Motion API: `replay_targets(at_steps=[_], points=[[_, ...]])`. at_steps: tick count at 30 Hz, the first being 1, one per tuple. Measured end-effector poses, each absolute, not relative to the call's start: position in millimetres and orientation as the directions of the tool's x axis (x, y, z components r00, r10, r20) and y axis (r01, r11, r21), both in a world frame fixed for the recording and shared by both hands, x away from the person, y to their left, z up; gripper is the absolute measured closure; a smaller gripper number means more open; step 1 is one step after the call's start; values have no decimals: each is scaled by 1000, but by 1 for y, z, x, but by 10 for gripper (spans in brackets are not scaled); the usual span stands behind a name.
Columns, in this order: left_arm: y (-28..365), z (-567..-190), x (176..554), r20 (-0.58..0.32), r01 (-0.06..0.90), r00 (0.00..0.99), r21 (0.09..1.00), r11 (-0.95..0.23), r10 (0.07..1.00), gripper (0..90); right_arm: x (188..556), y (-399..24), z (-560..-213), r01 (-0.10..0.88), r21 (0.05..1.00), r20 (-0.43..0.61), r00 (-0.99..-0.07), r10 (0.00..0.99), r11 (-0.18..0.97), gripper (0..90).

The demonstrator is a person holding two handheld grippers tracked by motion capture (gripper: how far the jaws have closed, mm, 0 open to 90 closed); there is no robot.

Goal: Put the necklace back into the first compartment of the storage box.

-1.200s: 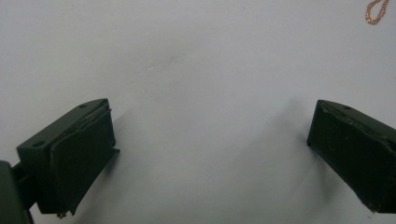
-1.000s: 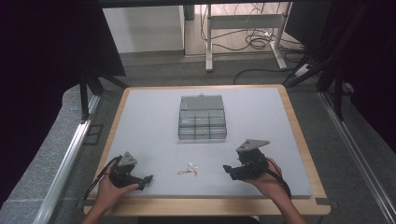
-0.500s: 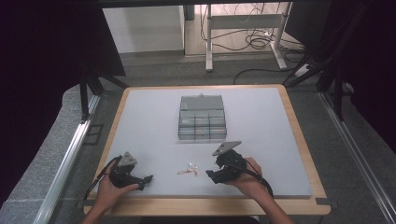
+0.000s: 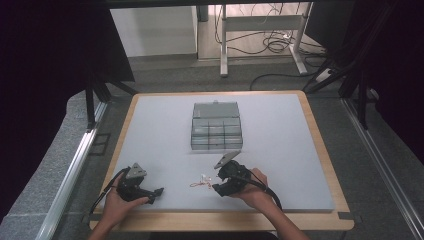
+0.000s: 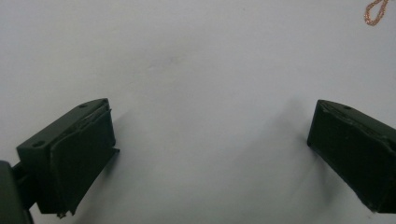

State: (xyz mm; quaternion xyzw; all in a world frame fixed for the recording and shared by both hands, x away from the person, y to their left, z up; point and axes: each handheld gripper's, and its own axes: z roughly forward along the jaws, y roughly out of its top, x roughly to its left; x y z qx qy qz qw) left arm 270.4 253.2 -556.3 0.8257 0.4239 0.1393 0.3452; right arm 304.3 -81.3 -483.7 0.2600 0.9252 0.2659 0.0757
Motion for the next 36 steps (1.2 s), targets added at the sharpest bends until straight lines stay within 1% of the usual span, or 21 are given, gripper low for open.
replay_targets(at_steps=[7, 10, 22, 27, 31, 34, 36], points=[[253, -556, 270, -63, 604, 602, 688, -402, 796, 7, 304, -71, -488, 424, 506, -7, -869, 495, 752, 497], [253, -556, 270, -62, 604, 602, 688, -403, 796, 7, 304, -67, -489, 420, 498, -7, -873, 487, 759, 541], [253, -556, 270, -63, 604, 601, 689, -401, 797, 7, 309, -51, -499, 417, 465, 10, -884, 467, 781, 560], [253, -556, 271, -62, 603, 605, 686, -406, 794, 6, 312, -48, -502, 427, 444, 19, -883, 468, 788, 590], [253, -556, 271, -61, 602, 606, 686, -407, 793, 6, 312, -42, -505, 415, 418, 3, -890, 456, 808, 593], [253, -556, 271, -61, 603, 605, 686, -407, 794, 6, 312, -37, -507, 406, 388, -30, -892, 452, 828, 616], [253, -556, 271, -60, 603, 606, 685, -409, 793, 6, 312, -36, -507, 409, 384, -34, -889, 456, 828, 639]])
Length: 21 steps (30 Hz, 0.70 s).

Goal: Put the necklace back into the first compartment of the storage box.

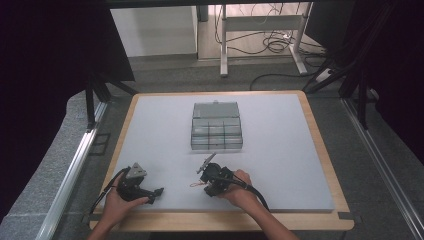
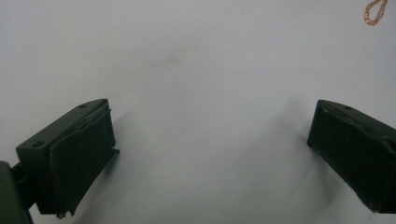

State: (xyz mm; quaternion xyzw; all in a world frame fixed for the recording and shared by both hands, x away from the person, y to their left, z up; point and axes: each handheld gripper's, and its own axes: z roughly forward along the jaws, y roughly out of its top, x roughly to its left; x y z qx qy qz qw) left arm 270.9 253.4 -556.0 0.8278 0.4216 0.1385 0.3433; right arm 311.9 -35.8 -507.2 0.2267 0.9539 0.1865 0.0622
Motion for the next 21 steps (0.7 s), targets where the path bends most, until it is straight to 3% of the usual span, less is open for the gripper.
replay_targets(at_steps=[7, 18, 21], points=[[253, -556, 271, -59, 603, 606, 684, -410, 793, 6, 317, -39, -507, 426, 384, -22, -883, 470, 819, 734], [253, -556, 271, -59, 603, 606, 685, -409, 794, 6, 319, -38, -507, 427, 376, -23, -883, 469, 822, 788], [254, -556, 271, -56, 600, 608, 686, -412, 792, 6, 320, -40, -507, 429, 384, -12, -883, 469, 818, 844]])
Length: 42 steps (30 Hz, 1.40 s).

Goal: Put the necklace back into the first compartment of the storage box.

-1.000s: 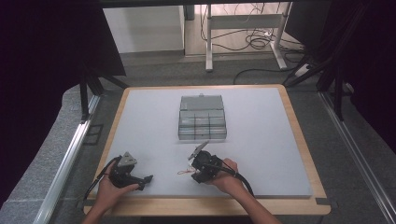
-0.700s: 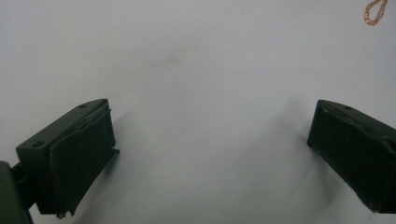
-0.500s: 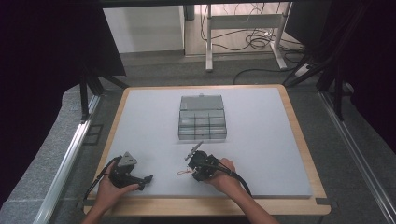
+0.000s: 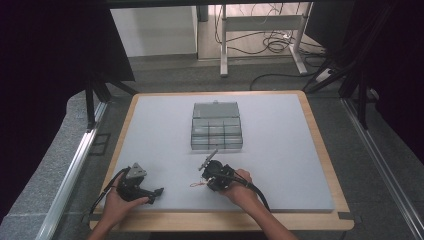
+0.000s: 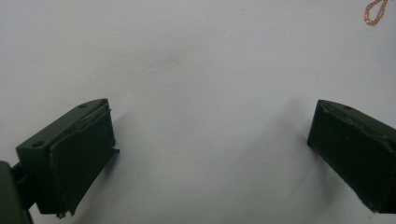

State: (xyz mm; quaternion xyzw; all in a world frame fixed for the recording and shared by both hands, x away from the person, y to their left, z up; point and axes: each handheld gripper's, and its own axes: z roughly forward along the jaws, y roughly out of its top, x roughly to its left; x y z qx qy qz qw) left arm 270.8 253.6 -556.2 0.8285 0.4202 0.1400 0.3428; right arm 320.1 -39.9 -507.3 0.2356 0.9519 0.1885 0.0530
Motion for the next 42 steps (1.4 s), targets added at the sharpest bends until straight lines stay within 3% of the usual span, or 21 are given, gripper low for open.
replay_targets(at_steps=[5, 8, 13, 20, 42], points=[[254, -556, 271, -57, 600, 607, 686, -411, 792, 6, 323, -42, -507, 433, 386, 10, -885, 466, 814, 849], [254, -556, 271, -57, 600, 608, 686, -411, 792, 6, 324, -39, -506, 434, 380, 1, -883, 469, 817, 747], [254, -556, 271, -56, 600, 608, 686, -411, 792, 6, 326, -32, -506, 439, 364, 0, -882, 472, 821, 725], [254, -556, 271, -56, 600, 607, 685, -412, 792, 6, 320, -24, -506, 427, 349, -48, -881, 471, 834, 774], [254, -556, 271, -56, 600, 607, 686, -411, 793, 6, 321, -32, -504, 422, 364, -13, -889, 458, 830, 845]])
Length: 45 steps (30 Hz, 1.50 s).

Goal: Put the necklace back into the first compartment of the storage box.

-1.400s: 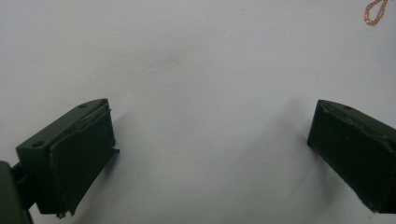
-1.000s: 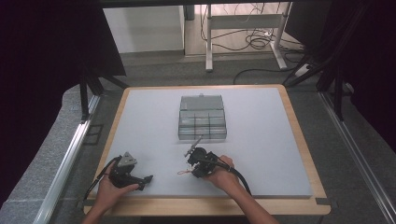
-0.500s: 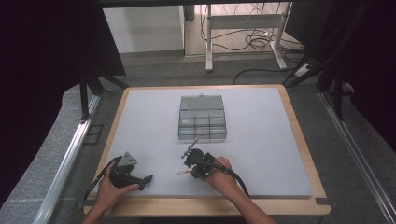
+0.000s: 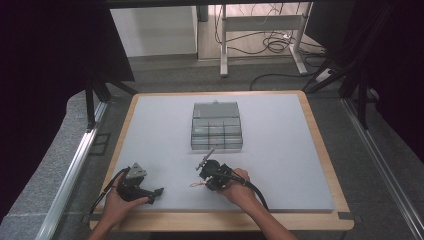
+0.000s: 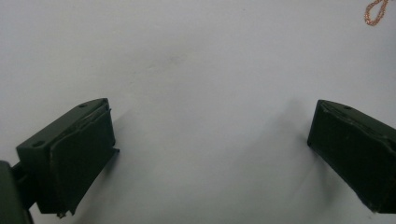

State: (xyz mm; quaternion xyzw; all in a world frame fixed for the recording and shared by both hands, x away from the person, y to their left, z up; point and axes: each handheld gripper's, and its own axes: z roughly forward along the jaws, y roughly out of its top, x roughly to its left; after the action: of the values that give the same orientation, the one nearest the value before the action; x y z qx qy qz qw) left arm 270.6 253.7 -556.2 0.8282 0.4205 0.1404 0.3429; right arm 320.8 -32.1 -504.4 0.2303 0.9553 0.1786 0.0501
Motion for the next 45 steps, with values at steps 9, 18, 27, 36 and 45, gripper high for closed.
replay_targets(at_steps=[9, 18, 27, 36, 45], points=[[254, -556, 271, -57, 600, 607, 687, -410, 793, 6, 323, -35, -489, 418, 400, -4, -889, 458, 816, 848], [253, -556, 271, -59, 601, 605, 688, -407, 794, 6, 324, -42, -464, 414, 446, 1, -887, 463, 793, 848], [253, -556, 270, -62, 604, 604, 686, -406, 794, 6, 325, -48, -431, 404, 505, -3, -883, 469, 763, 848], [254, -556, 270, -59, 601, 605, 689, -406, 794, 6, 323, -48, -393, 374, 562, -25, -884, 467, 738, 848], [253, -557, 270, -60, 601, 602, 690, -403, 796, 6, 324, -53, -370, 362, 596, -18, -886, 463, 716, 848]])
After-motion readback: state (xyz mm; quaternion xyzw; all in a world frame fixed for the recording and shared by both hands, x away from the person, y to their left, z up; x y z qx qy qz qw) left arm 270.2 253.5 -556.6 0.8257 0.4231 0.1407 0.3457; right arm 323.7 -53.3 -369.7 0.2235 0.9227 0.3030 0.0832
